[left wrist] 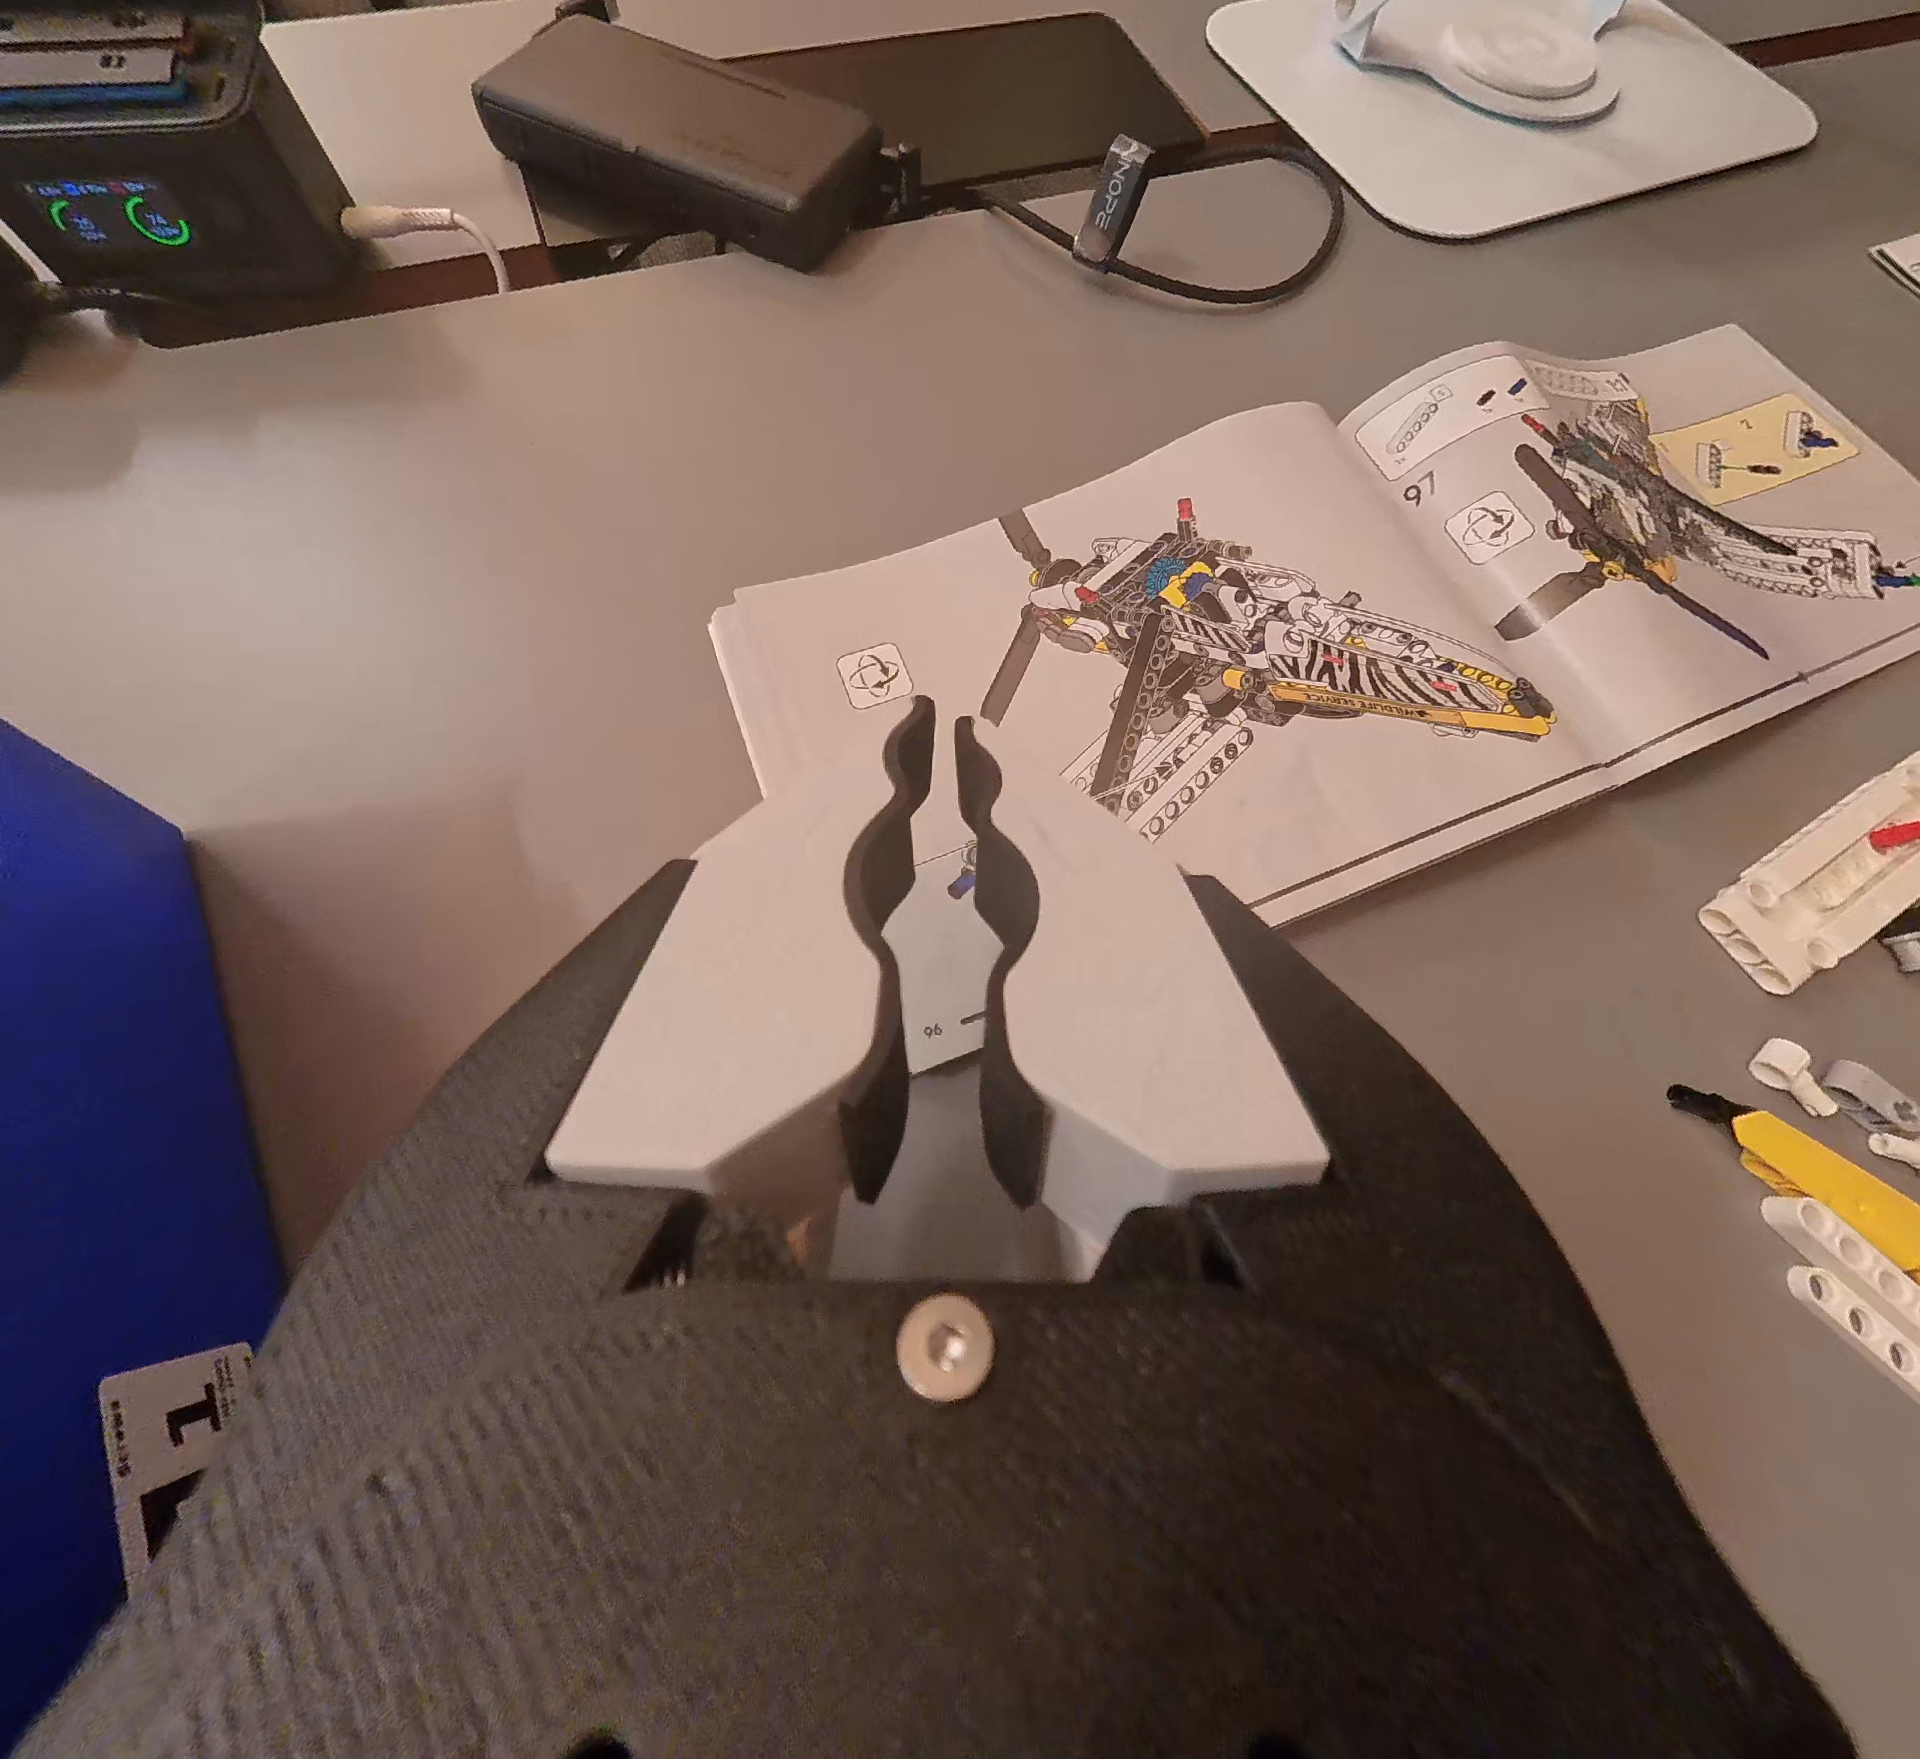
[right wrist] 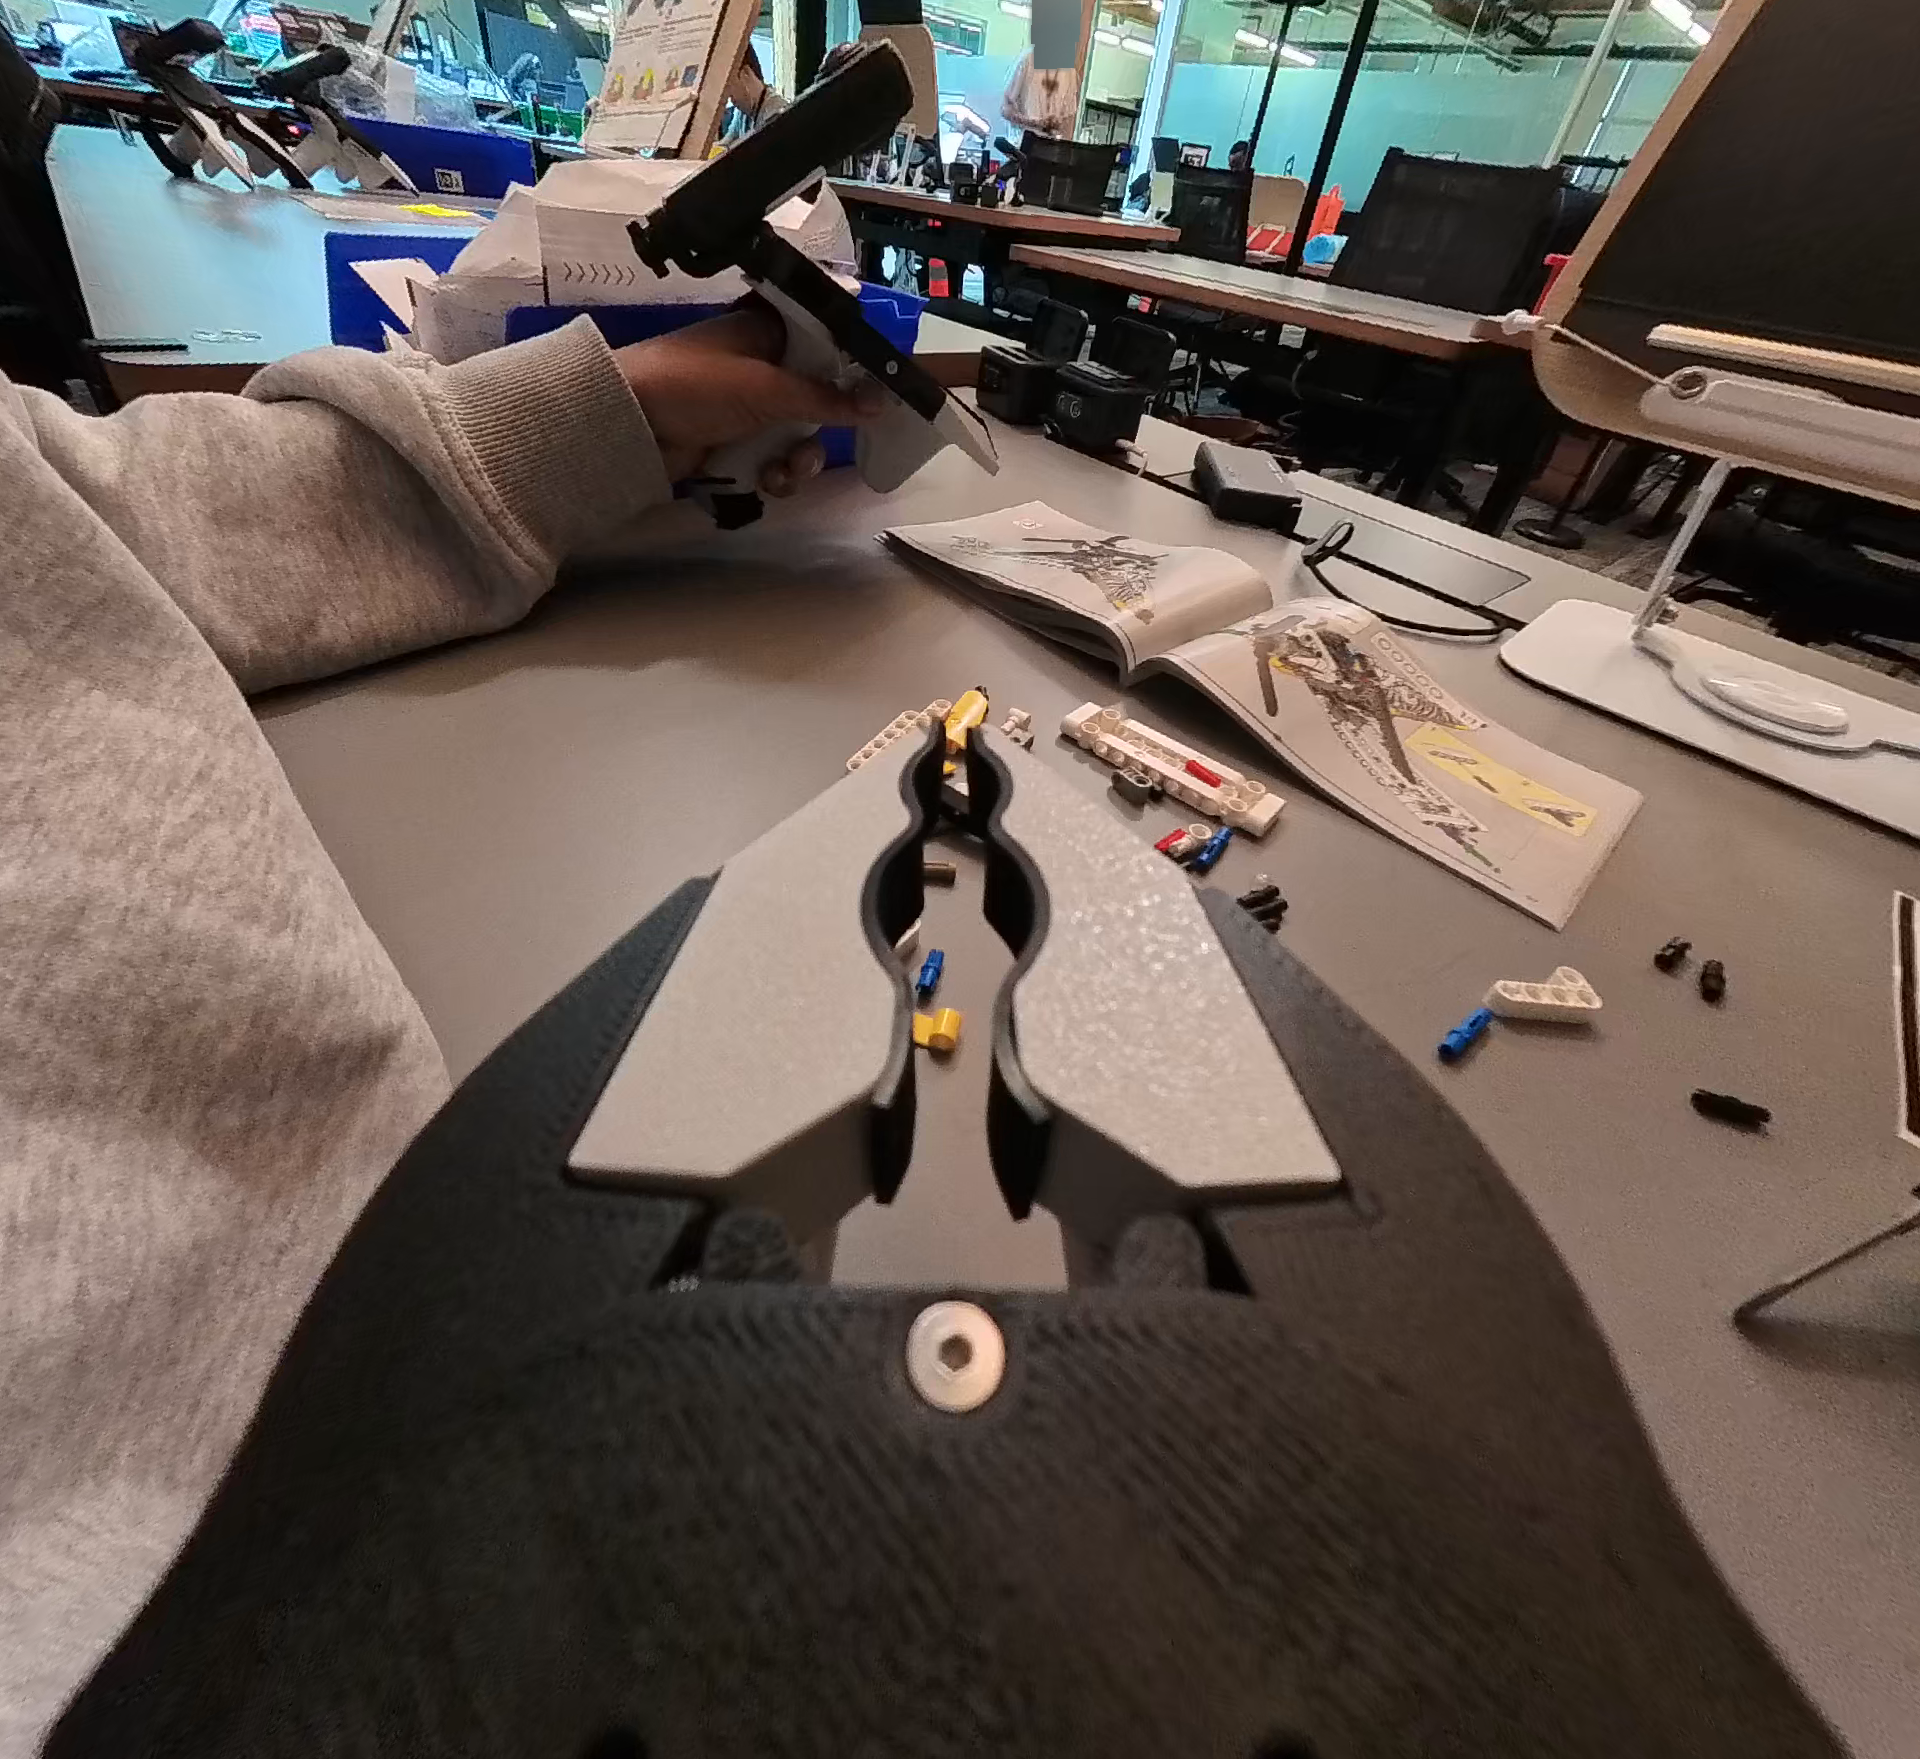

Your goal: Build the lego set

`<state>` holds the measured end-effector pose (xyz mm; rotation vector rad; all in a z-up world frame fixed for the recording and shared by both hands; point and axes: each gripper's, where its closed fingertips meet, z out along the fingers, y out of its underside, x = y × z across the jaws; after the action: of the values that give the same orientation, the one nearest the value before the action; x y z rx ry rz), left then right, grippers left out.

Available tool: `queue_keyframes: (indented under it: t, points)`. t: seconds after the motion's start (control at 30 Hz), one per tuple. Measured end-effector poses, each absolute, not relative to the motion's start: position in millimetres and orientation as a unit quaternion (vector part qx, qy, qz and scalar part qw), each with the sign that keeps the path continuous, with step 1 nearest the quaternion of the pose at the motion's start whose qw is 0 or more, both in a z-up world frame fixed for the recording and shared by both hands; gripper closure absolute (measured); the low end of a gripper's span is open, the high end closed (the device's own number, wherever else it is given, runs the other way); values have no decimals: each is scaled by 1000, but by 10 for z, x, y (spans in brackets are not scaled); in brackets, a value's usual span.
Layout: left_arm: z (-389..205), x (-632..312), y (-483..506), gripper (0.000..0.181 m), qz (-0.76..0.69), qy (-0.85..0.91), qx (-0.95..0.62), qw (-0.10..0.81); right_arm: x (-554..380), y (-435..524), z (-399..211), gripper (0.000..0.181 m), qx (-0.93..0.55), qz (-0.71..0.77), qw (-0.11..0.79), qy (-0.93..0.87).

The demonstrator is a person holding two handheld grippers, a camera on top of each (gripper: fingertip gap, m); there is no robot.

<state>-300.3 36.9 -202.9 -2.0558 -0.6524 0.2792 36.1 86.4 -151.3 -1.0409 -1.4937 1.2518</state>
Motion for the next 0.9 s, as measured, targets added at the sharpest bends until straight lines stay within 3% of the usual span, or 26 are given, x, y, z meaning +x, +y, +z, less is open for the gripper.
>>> queue_keyframes:
  t: [0.67, 0.9]
  points:
    - [-2095, -2960, 435, 176, 103, -257, -840, 467, 378, 859, -1484, 179, -409, 502, 465, -604]
    - [-2090, -3010, 407, 176, 104, -265, -834, 473, 377, 1136, -1285, 178, -441, 491, 517, -546]
